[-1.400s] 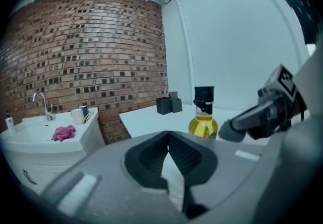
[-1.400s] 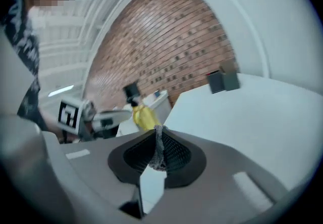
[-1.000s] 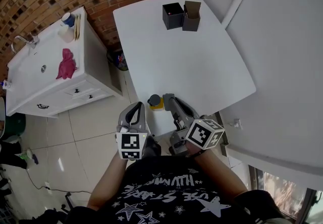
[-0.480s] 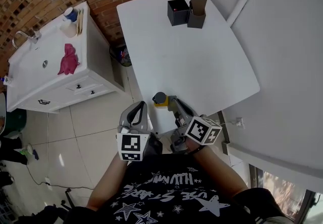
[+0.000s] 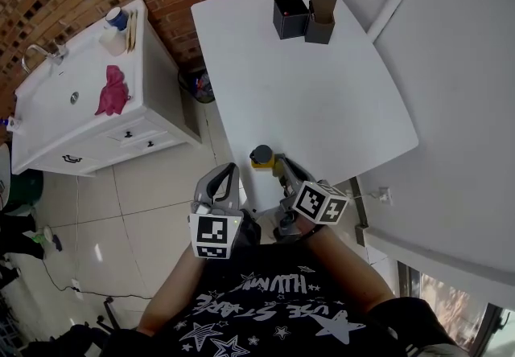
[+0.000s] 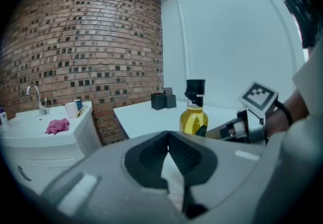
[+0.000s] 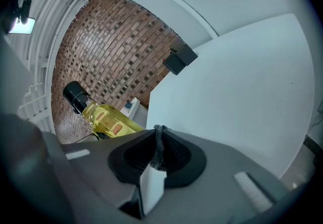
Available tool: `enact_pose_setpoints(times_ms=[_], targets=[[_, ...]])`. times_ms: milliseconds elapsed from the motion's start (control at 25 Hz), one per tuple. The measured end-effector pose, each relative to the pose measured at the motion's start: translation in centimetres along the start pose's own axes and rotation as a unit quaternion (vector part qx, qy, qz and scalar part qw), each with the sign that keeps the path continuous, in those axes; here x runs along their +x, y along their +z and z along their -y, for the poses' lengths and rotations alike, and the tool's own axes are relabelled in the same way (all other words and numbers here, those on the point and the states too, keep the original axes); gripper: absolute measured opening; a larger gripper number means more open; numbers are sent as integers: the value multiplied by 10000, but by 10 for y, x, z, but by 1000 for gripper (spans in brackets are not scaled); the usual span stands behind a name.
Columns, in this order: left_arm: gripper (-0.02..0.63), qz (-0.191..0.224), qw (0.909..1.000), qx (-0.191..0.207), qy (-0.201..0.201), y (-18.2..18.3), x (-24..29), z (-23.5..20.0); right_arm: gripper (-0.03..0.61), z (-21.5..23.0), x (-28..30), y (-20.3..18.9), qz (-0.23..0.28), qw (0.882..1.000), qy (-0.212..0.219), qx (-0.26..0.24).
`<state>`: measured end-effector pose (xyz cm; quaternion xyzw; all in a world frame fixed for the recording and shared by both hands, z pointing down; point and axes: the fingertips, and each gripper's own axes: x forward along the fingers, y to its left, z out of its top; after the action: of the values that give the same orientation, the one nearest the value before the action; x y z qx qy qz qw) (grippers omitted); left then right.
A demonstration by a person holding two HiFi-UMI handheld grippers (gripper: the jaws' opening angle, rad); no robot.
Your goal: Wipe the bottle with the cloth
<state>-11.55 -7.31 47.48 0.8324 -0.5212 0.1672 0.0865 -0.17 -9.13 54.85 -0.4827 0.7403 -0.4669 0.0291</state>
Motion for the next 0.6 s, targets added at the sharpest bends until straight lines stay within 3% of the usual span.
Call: enact_pose_setpoints(times_ms=[200, 440, 600], targets=[[21, 10, 9999, -88, -126, -2, 0, 14, 37, 0, -3, 5, 46, 9998, -27, -197], [235, -252, 9993, -161, -219, -18, 9, 47, 37, -2, -21, 31, 316, 9984, 54, -465], [306, -17, 9987, -229, 448, -14, 24, 52, 37, -3, -34, 45, 444, 9970, 107, -622]])
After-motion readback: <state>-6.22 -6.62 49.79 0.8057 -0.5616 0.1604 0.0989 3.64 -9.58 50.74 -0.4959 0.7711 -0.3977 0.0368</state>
